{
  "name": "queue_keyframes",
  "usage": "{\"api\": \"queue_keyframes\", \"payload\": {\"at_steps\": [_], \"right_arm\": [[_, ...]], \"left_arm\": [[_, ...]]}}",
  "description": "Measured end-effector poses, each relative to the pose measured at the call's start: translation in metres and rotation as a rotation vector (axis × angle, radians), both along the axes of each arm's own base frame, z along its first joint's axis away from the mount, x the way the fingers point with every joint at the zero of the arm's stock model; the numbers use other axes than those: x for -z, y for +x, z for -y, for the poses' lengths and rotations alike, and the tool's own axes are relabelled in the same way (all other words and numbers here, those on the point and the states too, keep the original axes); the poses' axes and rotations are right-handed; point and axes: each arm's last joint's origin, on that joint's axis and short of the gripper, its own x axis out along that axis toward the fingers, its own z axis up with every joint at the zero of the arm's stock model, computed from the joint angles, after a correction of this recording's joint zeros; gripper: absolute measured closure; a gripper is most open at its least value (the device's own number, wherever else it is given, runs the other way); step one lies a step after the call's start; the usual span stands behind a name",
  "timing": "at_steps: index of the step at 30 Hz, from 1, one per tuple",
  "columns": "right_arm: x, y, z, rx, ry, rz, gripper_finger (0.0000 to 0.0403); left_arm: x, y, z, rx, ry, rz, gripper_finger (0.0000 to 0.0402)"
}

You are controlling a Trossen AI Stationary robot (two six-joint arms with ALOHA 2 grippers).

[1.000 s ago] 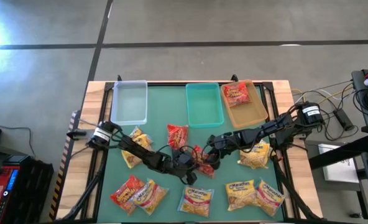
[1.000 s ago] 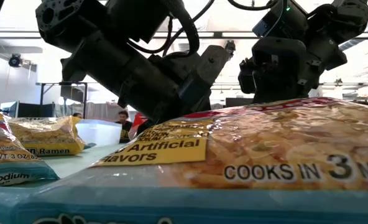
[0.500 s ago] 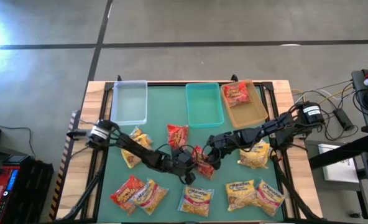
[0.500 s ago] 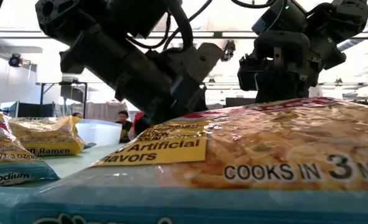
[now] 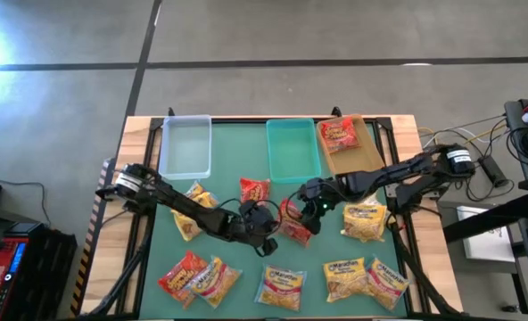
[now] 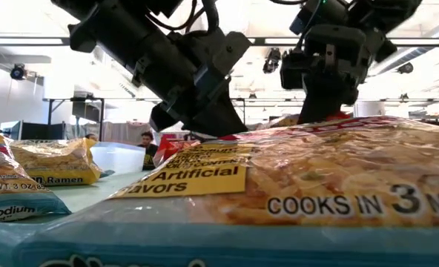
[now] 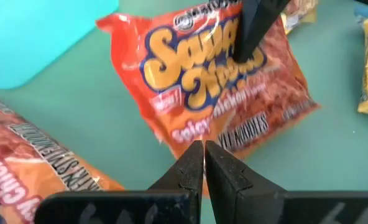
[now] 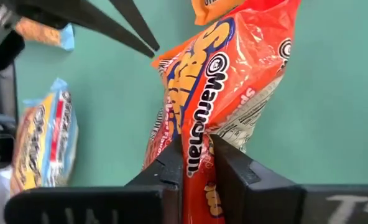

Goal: Sort Maruchan noodles
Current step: Put the orange noodle pack into the orange bin

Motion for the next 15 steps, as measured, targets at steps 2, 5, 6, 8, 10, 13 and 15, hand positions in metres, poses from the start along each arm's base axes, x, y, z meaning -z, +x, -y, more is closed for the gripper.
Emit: {"api": "queue_keyframes", "payload": {"at_steps": [2,5,6,8,10,13,15], "right_arm": [[-0.009,-0.003,0.004,-0.018,-0.029,-0.010,0.0371],[-0.026,-0.007,0.010,-0.011,-0.045,-0.001,0.0388],[-0.031,-0.009,0.012,-0.007,-0.049,0.007,0.0389],[-0.042,-0.013,0.015,-0.004,-0.062,0.018,0.0391],[-0.051,-0.017,0.019,-0.005,-0.076,0.015,0.0391],[-0.064,-0.024,0.027,-0.017,-0.140,-0.002,0.0392],[-0.074,-0.027,0.034,-0.004,-0.207,-0.024,0.0392]], "left_arm": [[-0.001,-0.001,-0.001,-0.009,0.017,-0.003,0.0402],[-0.004,-0.001,-0.003,-0.014,0.030,0.001,0.0402],[-0.005,-0.001,-0.004,-0.015,0.035,0.003,0.0402],[-0.007,0.000,-0.006,-0.022,0.036,0.010,0.0402],[-0.007,0.001,-0.008,-0.028,0.036,0.009,0.0402],[-0.007,0.002,-0.012,-0.029,0.045,0.010,0.0402],[-0.008,0.003,-0.013,-0.024,0.052,0.012,0.0402]]}}
